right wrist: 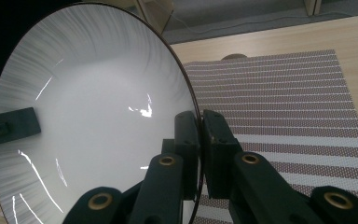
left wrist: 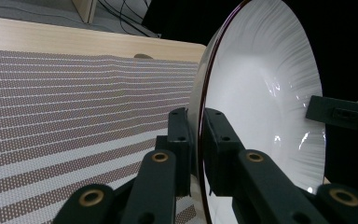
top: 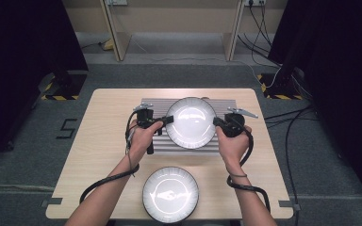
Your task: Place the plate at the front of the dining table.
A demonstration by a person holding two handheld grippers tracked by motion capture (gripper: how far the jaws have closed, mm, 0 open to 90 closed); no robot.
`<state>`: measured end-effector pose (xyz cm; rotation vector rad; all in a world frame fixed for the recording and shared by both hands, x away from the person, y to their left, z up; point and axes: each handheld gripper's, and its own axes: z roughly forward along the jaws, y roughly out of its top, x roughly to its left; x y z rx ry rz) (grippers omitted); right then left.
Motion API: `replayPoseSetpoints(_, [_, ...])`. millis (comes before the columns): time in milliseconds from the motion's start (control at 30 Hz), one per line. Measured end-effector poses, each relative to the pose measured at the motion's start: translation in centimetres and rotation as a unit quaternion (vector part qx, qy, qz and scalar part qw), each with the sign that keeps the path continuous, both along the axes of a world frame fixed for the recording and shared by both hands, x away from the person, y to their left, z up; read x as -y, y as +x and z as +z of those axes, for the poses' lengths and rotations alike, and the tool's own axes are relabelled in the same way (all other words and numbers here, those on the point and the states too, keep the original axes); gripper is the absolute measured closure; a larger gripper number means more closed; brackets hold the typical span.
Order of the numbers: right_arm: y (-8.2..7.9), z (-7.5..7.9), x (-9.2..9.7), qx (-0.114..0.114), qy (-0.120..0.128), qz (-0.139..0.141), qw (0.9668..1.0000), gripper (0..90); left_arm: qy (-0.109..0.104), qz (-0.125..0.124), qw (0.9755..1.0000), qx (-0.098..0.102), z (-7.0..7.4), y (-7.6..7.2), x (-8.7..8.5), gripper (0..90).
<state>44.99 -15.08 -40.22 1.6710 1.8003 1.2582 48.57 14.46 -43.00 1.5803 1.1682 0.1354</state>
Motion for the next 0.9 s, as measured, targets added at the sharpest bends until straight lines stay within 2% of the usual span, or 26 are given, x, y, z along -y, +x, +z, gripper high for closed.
replayPoseSetpoints(567, [0.9, 0.0, 0.0, 0.003, 0.0, -0.004, 1.0, 85.6, 0.001, 0.005, 1.0, 0.003, 0.0, 0.8, 0.2, 81.2])
replayPoseSetpoints(900, [1.1, -0.3, -0.1, -0.002, 0.002, -0.007, 1.0, 85.8, 0.002, 0.008, 1.0, 0.001, -0.3, 1.1, 0.2, 81.1])
